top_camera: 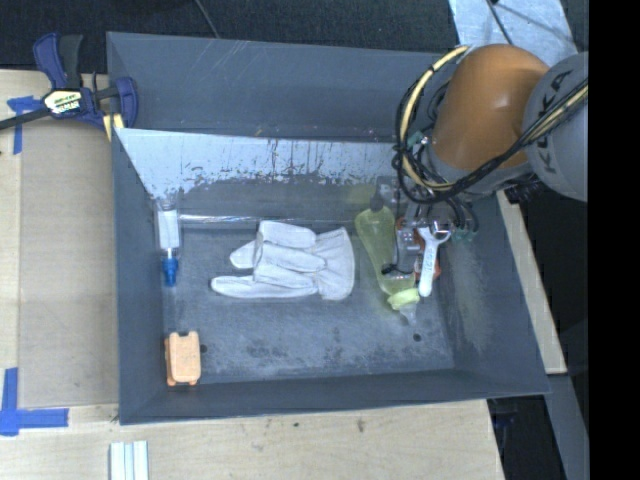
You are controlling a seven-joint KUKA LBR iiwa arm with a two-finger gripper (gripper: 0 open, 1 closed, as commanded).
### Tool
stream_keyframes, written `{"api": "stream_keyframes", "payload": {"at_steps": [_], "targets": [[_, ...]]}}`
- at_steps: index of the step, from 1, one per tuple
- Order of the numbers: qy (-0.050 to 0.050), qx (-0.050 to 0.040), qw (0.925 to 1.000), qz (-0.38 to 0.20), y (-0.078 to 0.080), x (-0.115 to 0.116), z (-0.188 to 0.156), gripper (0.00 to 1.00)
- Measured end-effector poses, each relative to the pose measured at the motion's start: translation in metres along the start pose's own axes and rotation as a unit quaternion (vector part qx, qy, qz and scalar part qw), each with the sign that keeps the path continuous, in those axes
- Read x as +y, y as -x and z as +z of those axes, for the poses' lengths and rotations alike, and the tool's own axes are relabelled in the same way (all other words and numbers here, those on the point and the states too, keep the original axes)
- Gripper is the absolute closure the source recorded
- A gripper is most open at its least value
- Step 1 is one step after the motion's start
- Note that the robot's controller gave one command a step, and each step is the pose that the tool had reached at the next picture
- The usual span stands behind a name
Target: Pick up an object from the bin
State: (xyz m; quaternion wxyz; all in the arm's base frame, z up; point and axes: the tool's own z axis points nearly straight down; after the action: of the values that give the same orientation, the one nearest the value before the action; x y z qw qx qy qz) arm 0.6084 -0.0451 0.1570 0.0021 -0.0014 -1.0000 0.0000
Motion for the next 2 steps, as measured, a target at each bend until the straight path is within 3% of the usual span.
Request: {"api": "stream_keyframes", "payload": {"at_steps": [1,2], "targets": [[0.0,-0.0004,1.0,0.0,0.0,0.0,-0.001,0.0],[-0.001,-0.0059,0.9998,-0.019,-0.029,0.006,0.014,0.0]]}}
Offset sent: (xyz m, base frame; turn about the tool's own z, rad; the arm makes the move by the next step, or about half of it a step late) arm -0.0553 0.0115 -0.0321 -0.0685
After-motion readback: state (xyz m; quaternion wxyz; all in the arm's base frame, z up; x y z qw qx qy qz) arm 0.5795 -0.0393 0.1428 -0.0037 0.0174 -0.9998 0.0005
